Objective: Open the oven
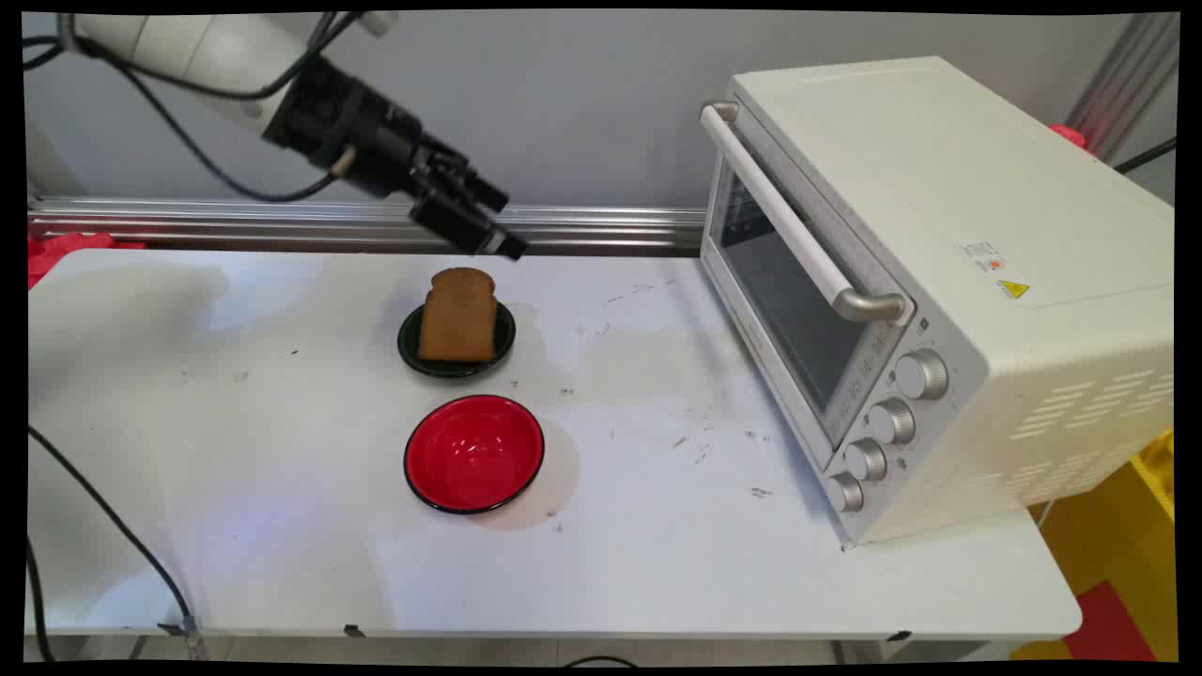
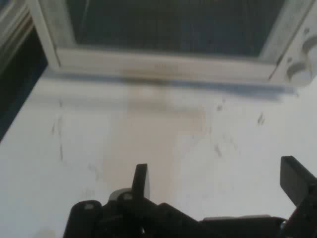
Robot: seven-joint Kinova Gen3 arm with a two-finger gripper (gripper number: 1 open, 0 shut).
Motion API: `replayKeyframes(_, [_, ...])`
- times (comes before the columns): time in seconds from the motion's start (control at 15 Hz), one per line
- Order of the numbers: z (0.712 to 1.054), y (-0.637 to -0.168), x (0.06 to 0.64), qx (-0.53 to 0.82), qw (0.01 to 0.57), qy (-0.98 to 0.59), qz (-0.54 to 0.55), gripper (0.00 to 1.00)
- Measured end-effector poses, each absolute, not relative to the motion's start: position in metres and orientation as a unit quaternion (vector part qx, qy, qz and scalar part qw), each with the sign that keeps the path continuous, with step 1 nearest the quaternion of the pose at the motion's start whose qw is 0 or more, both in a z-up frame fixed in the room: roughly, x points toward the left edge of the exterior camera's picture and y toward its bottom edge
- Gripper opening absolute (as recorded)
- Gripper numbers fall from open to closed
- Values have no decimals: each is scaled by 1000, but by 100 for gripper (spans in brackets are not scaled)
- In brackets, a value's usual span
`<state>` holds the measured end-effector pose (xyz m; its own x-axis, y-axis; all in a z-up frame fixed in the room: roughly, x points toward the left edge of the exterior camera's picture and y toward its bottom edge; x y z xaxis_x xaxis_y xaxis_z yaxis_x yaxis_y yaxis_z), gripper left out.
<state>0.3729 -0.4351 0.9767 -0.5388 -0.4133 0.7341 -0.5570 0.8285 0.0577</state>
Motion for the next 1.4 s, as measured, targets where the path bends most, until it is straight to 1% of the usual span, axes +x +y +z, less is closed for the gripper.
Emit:
replayKeyframes(0.4, [995,-454,353,254,434,-859,98,100])
replayKeyframes(0.67, [995,-463,349,244,438,-860,100,100])
replayKeyframes(0.73, [995,-465,349,243,437,-860,100,0])
replayKeyframes(1.4, [989,-489,339,250,429,-863,96,0])
